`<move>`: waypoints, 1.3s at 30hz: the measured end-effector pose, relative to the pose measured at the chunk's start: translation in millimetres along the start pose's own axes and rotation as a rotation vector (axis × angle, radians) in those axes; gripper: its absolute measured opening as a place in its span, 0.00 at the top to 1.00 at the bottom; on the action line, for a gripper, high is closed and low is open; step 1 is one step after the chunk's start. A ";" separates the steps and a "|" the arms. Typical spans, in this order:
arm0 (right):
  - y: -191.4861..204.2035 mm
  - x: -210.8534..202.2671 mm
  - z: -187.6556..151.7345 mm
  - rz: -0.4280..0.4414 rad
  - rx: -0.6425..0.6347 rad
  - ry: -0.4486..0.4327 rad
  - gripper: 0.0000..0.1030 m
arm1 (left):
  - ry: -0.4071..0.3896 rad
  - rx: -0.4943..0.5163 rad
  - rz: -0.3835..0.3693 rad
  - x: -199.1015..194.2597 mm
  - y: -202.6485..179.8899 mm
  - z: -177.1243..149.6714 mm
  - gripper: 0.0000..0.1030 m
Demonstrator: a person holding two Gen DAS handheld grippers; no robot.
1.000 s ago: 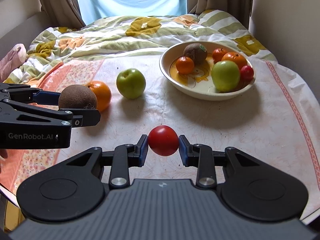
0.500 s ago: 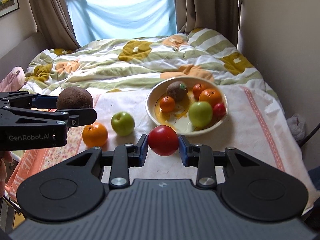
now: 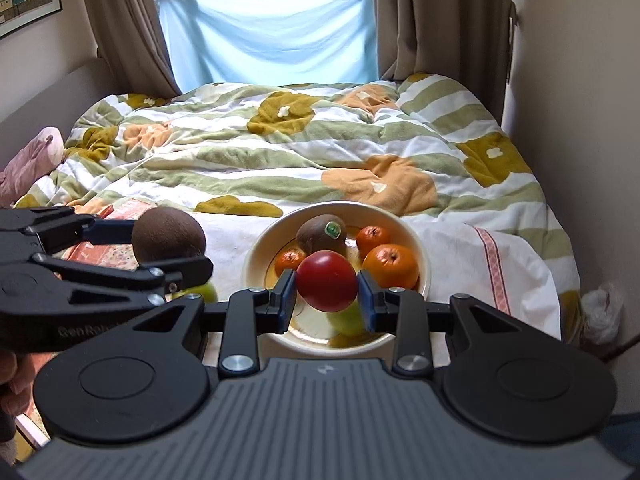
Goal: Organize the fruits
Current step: 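Lower the kiwi into the bowl and open the left tool while the right tool carries the tomato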
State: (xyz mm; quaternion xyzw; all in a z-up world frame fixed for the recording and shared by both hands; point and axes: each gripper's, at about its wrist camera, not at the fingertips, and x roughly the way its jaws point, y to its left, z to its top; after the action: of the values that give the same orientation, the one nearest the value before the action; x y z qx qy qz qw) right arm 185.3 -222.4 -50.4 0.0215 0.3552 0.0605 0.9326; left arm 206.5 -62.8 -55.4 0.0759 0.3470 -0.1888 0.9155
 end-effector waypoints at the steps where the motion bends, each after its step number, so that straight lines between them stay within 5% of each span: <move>1: -5.4 5.7 2.8 0.007 -0.006 0.005 0.54 | 0.011 0.001 0.004 7.1 -4.0 0.7 0.30; 12: -50.3 66.7 20.1 0.090 -0.046 0.076 0.54 | 0.141 0.036 0.037 83.1 -33.4 -9.3 0.30; 22: -62.8 92.0 23.0 0.137 -0.062 0.105 0.54 | 0.217 0.103 0.057 110.7 -49.1 -19.7 0.28; 26: -64.6 96.2 25.7 0.144 -0.073 0.108 0.54 | 0.182 0.109 0.069 103.9 -49.3 -17.9 0.03; 39: -61.3 117.5 44.2 0.161 -0.164 0.096 0.54 | 0.140 0.040 0.092 78.2 -35.9 -6.7 0.02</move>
State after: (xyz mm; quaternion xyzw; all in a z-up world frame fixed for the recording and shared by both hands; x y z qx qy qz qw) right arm 307.6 -268.0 -100.0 -0.0295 0.3906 0.1648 0.9052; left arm 241.9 -116.9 -112.6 0.1228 0.4023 -0.1478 0.8951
